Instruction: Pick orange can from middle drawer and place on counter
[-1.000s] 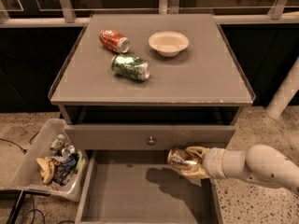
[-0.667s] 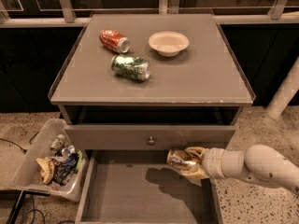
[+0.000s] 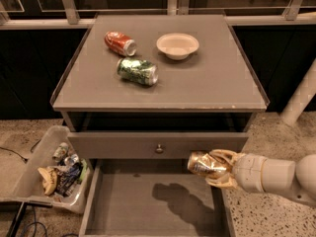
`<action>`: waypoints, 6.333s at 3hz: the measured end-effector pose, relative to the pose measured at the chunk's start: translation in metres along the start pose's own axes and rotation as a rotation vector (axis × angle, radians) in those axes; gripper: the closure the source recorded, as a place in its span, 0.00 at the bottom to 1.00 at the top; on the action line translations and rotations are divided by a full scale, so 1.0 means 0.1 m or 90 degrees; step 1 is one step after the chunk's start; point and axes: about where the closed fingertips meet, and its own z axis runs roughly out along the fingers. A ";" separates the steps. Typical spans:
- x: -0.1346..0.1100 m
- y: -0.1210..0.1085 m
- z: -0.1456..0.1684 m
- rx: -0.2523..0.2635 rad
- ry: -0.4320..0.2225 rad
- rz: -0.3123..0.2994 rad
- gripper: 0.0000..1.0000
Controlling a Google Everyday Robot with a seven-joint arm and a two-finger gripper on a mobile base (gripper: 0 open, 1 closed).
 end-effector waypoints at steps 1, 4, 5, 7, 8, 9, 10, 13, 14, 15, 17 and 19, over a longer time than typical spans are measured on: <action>-0.40 -0.14 -0.63 0.039 -0.023 -0.055 1.00; -1.31 -1.05 -1.55 0.058 -0.035 -0.101 1.00; -1.42 -1.15 -1.46 0.038 -0.047 -0.118 1.00; -1.72 -1.80 -1.06 -0.035 -0.083 -0.156 1.00; -1.74 -2.11 -0.80 -0.066 -0.102 -0.133 1.00; -1.69 -2.29 -0.58 -0.078 -0.104 -0.097 1.00; -1.66 -2.38 -0.60 -0.045 -0.063 -0.048 1.00; -1.42 -2.47 -0.13 0.037 -0.018 0.089 1.00; -1.44 -2.51 -0.07 0.041 -0.017 0.100 1.00; -1.44 -2.51 -0.07 0.041 -0.017 0.100 0.82; -1.44 -2.51 -0.07 0.041 -0.017 0.100 0.35; -1.44 -2.51 -0.06 0.041 -0.017 0.100 0.00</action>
Offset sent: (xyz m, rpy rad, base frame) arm -0.0202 -0.0477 0.2547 0.0235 -0.2165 0.1097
